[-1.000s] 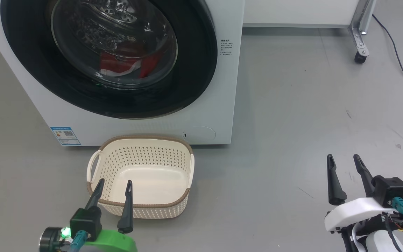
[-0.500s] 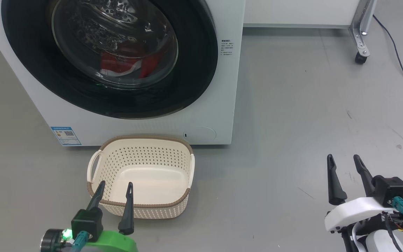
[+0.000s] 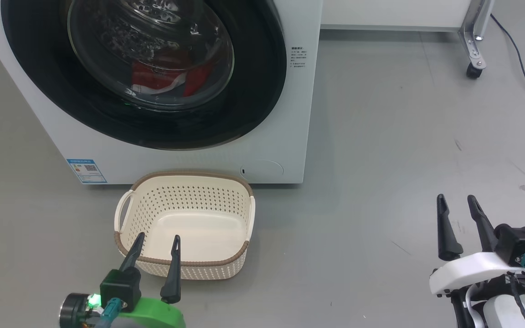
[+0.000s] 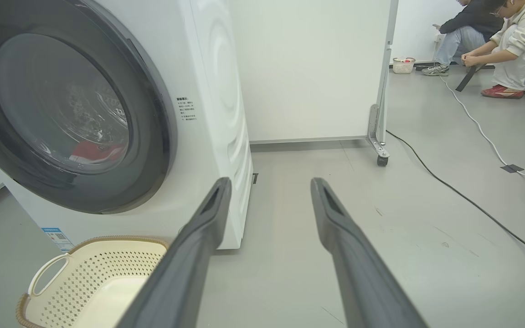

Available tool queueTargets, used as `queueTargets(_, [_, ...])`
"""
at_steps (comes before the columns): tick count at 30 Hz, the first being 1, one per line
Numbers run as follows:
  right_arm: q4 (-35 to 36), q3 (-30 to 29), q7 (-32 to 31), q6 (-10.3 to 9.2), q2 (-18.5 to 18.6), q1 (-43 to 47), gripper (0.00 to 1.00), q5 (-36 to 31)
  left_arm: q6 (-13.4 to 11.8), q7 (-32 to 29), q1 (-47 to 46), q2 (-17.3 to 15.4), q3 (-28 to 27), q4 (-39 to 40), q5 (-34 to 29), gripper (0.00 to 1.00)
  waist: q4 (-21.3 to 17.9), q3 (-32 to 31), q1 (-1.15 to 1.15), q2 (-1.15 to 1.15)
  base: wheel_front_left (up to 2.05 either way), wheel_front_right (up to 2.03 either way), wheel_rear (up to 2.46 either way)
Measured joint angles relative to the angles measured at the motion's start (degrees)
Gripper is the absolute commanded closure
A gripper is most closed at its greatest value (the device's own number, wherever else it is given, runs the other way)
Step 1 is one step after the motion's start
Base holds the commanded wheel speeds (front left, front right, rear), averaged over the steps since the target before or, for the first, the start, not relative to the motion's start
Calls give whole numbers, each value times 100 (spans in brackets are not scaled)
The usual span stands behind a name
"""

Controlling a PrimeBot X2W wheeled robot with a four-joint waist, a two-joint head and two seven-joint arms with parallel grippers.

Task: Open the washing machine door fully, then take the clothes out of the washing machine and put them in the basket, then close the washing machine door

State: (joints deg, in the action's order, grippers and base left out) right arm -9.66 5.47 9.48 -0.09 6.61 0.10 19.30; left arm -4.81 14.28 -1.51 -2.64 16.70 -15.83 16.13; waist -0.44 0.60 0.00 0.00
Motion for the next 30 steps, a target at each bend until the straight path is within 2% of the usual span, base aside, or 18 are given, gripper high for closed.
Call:
queueTargets(1, [21, -14, 4, 1, 7, -10, 100, 27, 0, 0, -25, 0, 8, 1, 0, 0, 9, 21, 0, 0, 0, 0, 0])
queueTargets(2, [56, -16, 42, 91, 30, -46, 100, 125, 0, 0, -84, 0, 8, 11, 0, 0, 32, 65, 0, 0, 0, 0, 0])
queueTargets(10, [179, -263, -15, 271, -53, -248, 100, 738, 0, 0, -193, 0, 24, 119, 0, 0, 153, 303, 0, 0, 0, 0, 0])
queueTargets(16, [301, -583, -231, 411, -200, -630, 100, 1594, 0, 0, -356, 1, 94, 234, -9, 0, 249, 599, 0, 0, 0, 0, 0])
queueTargets(25, [487, -1251, -827, 455, -282, -1612, 100, 3129, -1, 0, -700, 5, 160, 442, 2, 0, 445, 1212, 0, 0, 0, 0, 0])
queueTargets(30, [566, -1528, -1232, 383, -255, -2338, 100, 3693, 1, 0, -960, 11, 224, 556, 54, 0, 590, 1586, 0, 0, 0, 0, 0])
